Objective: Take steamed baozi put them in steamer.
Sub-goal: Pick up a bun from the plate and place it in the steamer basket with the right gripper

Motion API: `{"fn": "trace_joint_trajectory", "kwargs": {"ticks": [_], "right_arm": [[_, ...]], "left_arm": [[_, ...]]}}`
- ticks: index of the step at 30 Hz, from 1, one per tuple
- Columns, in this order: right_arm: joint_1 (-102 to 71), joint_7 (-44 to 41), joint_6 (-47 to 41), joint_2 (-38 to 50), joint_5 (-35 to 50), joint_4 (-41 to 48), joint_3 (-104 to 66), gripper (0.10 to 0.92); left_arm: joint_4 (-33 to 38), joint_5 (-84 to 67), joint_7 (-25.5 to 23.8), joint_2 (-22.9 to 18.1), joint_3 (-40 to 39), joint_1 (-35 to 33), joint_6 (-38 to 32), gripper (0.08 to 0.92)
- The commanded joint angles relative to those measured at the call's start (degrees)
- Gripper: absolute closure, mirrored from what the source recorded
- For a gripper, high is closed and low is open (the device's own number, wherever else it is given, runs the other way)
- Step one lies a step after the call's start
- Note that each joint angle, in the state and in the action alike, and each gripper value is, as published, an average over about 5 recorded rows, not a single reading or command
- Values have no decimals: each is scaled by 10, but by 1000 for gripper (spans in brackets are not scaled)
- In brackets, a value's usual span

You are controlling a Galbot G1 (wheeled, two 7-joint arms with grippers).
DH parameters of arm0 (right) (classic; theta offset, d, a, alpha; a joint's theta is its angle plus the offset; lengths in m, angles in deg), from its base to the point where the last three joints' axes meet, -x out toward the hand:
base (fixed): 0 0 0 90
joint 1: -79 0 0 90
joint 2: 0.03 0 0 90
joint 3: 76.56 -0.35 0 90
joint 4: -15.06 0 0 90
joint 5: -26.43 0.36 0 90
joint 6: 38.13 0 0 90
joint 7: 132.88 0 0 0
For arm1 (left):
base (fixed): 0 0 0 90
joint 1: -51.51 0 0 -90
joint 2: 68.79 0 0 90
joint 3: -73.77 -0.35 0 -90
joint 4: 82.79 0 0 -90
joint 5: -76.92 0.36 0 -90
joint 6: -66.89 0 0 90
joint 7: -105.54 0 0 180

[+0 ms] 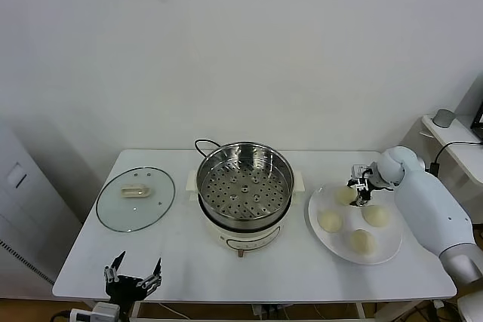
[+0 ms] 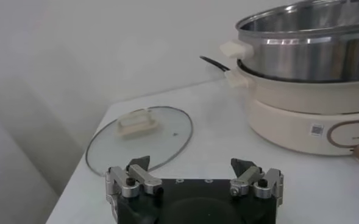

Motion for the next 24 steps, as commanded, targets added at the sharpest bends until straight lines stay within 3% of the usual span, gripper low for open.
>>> {"fn": "trace_joint_trajectory", "kwargs": {"ticks": [1, 8, 15, 19, 24], "right_arm": [[19, -11, -11, 12, 44, -19, 30, 473], [93, -24, -40, 36, 125, -55, 109, 507], [286, -77, -50, 27, 291, -47, 294, 508], [392, -135, 35, -43, 386, 49, 364, 508], [465, -146, 171, -154, 445, 172, 449, 506]], "left_arm": [[1, 0, 2, -12, -5, 0, 0, 177], [6, 2, 5, -11, -12, 0, -1, 177], [13, 9, 11, -13, -21, 1, -2, 177], [18, 8, 16, -18, -23, 2, -2, 177], [26, 6, 17, -21, -24, 1, -2, 177]]}}
